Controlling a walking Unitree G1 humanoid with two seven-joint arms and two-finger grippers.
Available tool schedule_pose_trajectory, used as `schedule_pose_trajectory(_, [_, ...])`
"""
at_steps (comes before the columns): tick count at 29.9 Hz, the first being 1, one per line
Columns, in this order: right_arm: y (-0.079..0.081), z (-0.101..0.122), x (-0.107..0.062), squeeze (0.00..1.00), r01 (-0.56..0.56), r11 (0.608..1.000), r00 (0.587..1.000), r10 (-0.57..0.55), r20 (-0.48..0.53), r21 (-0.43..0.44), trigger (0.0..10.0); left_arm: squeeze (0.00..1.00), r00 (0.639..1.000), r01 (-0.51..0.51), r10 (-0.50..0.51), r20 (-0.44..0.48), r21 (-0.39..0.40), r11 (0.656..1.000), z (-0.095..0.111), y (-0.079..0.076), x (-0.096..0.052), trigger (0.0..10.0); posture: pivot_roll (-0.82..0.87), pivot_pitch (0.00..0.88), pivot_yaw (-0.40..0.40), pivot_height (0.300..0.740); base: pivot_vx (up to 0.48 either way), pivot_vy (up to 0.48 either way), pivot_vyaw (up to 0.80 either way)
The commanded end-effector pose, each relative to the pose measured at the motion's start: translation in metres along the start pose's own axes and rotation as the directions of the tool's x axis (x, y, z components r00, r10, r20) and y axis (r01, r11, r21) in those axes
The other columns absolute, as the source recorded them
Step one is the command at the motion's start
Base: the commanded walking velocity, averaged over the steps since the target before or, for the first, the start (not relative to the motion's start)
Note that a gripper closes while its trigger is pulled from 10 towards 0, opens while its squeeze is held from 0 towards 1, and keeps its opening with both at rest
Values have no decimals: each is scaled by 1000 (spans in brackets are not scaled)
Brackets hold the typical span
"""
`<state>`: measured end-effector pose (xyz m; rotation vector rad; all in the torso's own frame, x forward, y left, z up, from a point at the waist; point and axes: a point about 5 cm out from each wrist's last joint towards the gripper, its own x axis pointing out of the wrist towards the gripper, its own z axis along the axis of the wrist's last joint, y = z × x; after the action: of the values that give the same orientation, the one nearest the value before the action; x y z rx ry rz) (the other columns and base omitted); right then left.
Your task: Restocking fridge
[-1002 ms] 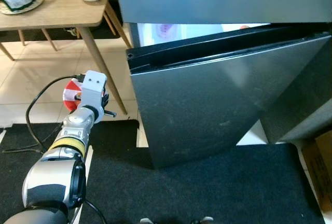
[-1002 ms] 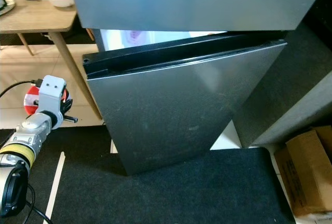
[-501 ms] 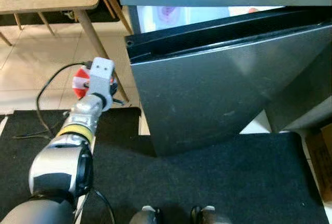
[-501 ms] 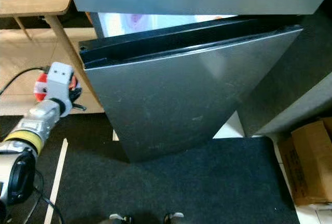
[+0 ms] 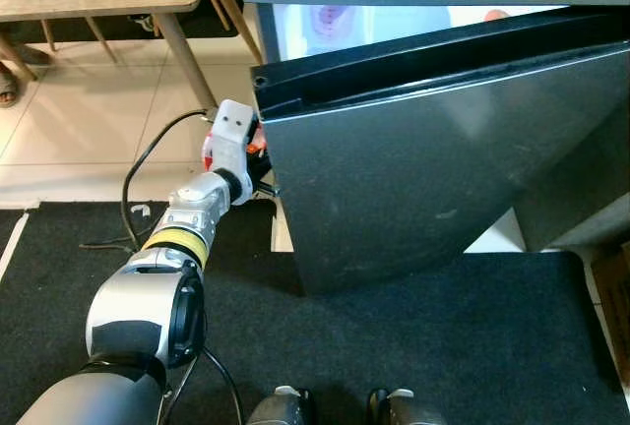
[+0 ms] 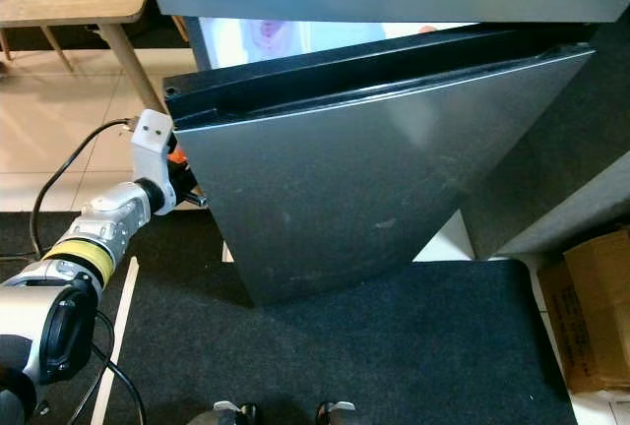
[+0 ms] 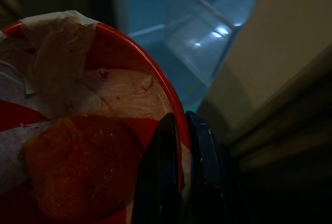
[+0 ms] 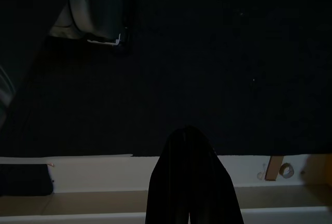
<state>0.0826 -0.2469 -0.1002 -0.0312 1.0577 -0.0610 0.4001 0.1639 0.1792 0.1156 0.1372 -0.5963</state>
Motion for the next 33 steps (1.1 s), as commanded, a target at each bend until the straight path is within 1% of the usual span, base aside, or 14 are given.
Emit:
schedule_pose_trajectory(1, [0,-16,-5,0,9,1000,999,-8,-46,15,10000,0,993,118,-118,15,43,992,4,-21,12,10000,-196,329,41,740,0,0,0])
schedule_pose_trajectory(6, [2,-11,-2,0,9,1000,999,-8,-38,14,10000,0,948,317,-316,-29,39,948,-12,-43,14,10000,-184,315,42,740,0,0,0])
schedule_pose_trajectory(7, [2,-11,-2,0,9,1000,999,-8,-38,14,10000,0,948,317,-316,-29,39,948,-12,-43,14,10000,-184,315,42,740,0,0,0])
schedule_pose_trajectory(9, [5,-9,-1,0,3,1000,999,-3,-38,10,10000,0,895,443,-441,-67,21,896,-28,-58,13,10000,-177,306,43,740,0,0,0])
schedule_pose_trajectory(10, [5,-9,-1,0,3,1000,999,-3,-38,10,10000,0,895,443,-441,-67,21,896,-28,-58,13,10000,-177,306,43,740,0,0,0])
schedule_pose_trajectory(13, [8,-7,1,0,-1,1000,999,1,-36,7,10000,0,805,584,-582,-110,-16,811,-50,-79,8,10000,-173,295,45,740,0,0,0])
schedule_pose_trajectory(17, [9,-5,2,0,-1,1000,999,1,-34,8,10000,0,767,631,-630,-124,-38,775,-62,-87,5,10000,-168,288,47,740,0,0,0])
schedule_pose_trajectory(19, [11,-4,2,0,-1,1000,999,1,-33,10,10000,0,747,648,-651,-136,-69,759,-77,-95,0,10000,-164,282,48,740,0,0,0])
schedule_pose_trajectory(20, [11,-4,2,0,-1,1000,999,1,-33,10,10000,0,747,648,-651,-136,-69,759,-77,-95,0,10000,-164,282,48,740,0,0,0])
schedule_pose_trajectory(23, [13,-2,4,0,-1,1000,999,1,-32,13,10000,0,769,606,-621,-152,-136,784,-103,-98,-11,10000,-157,272,51,740,0,0,0])
schedule_pose_trajectory(25, [13,-2,4,0,0,1000,999,1,-32,13,10000,0,773,599,-616,-153,-146,787,-106,-98,-13,10000,-157,272,51,740,0,0,0])
schedule_pose_trajectory(27, [16,-2,5,0,-1,1000,999,2,-35,15,10000,0,815,517,-541,-207,-161,841,-128,-93,-26,10000,-146,261,53,740,0,0,0])
schedule_pose_trajectory(28, [18,-1,5,0,-3,1000,999,4,-38,16,10000,0,851,426,-459,-256,-173,888,-147,-87,-38,10000,-140,254,53,740,0,0,0])
schedule_pose_trajectory(33, [20,0,6,0,-6,1000,999,7,-40,15,10000,0,885,291,-334,-324,-175,940,-169,-78,-56,10000,-132,247,51,740,0,0,0])
